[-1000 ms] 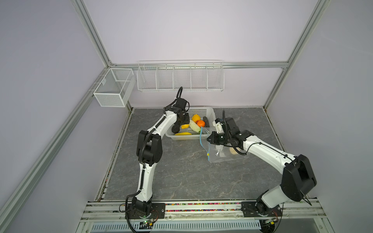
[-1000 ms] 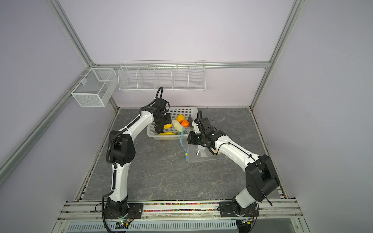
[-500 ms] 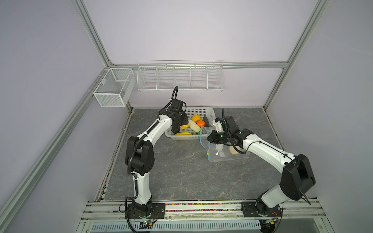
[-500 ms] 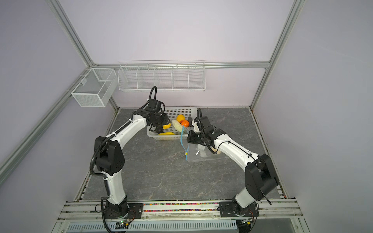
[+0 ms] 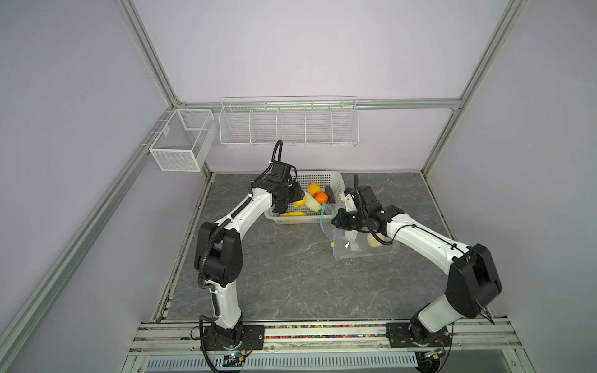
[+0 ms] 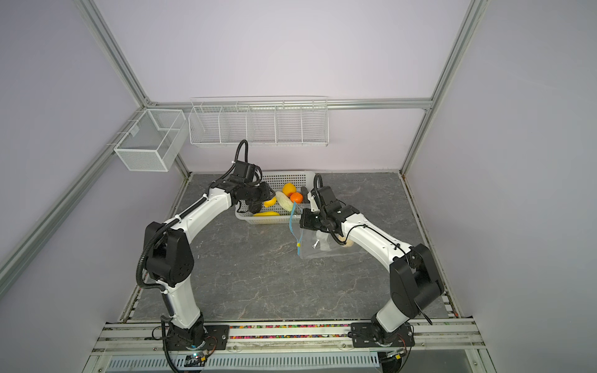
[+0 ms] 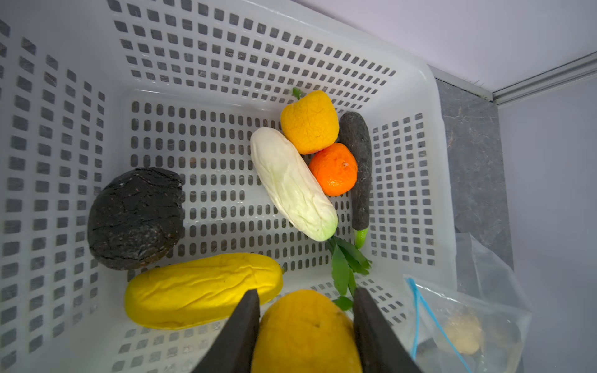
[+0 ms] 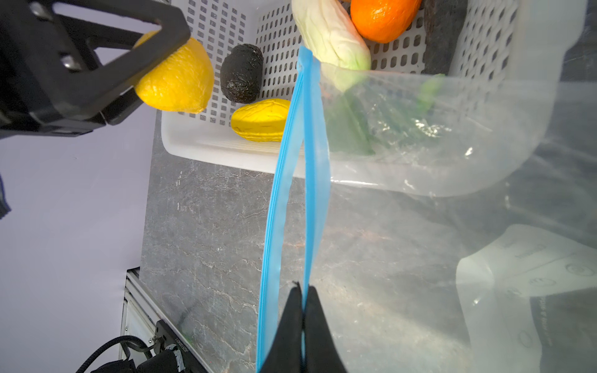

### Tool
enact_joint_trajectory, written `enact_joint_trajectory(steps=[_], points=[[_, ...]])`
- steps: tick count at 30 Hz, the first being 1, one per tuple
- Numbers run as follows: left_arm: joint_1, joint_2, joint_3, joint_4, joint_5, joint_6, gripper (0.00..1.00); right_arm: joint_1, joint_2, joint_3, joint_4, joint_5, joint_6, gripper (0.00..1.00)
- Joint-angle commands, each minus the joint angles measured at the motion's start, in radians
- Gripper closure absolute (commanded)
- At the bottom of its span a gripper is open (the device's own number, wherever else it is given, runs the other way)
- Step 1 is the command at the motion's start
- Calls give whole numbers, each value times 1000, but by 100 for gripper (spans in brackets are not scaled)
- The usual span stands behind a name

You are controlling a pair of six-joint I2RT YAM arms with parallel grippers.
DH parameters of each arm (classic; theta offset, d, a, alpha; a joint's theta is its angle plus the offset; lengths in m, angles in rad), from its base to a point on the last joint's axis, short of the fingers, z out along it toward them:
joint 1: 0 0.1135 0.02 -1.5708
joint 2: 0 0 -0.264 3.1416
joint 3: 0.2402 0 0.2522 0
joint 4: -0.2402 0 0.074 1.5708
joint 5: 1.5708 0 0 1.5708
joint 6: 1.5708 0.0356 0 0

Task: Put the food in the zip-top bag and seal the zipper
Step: 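Close the left gripper on the yellow lemon and lift it, then carry the lemon with the left gripper to the bag mouth held by the right gripper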

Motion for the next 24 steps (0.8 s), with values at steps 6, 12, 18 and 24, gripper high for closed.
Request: enact_joint_trajectory(steps=[6,12,18,24], points=[[0,-162,-130,171,154,-111,62,-7,-22,-2,42,9,18,93],[-45,-263,-280,319,247,-222,63,-7,-36,-5,66,-3,24,93],[-112,-277,-365,481,288,-344,64,-9,-58,-16,87,-18,35,93],[-139,-274,-392,576,291,-419,64,-10,-85,-26,90,-24,43,94]])
